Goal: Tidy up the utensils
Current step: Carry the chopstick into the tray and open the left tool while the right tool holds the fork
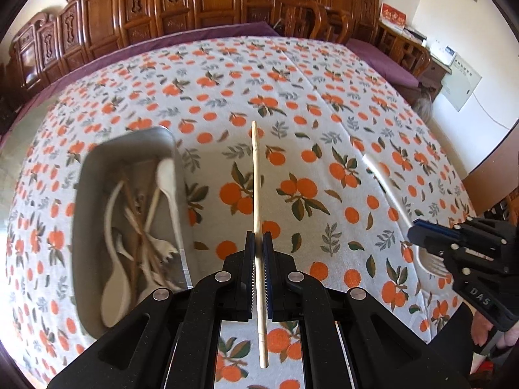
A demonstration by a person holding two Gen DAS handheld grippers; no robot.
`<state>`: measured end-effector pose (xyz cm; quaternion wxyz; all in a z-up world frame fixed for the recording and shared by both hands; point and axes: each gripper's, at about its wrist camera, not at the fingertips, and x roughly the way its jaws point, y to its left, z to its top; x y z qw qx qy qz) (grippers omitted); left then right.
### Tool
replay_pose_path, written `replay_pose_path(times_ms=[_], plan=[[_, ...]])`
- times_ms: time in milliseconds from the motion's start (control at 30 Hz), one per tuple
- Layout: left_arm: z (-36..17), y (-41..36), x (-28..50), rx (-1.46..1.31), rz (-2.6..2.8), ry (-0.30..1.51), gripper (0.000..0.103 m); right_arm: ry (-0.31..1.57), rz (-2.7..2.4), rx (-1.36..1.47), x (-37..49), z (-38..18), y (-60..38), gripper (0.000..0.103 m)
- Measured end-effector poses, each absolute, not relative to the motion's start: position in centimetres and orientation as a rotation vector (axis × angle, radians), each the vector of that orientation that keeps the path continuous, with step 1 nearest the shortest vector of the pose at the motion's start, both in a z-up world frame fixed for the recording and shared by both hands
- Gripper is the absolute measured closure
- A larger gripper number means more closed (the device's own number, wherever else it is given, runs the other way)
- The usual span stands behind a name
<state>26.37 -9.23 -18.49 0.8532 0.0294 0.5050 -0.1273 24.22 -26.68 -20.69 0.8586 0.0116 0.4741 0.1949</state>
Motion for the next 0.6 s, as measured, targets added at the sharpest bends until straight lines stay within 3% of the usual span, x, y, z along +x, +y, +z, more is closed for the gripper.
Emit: replay_pose_path(times_ms=[600], plan=[[-14.4, -2.7, 27.3, 0.048, -0.248, 0.981, 0.099, 0.965, 0.456, 0.044, 24.4, -18.7, -23.0, 0.096]])
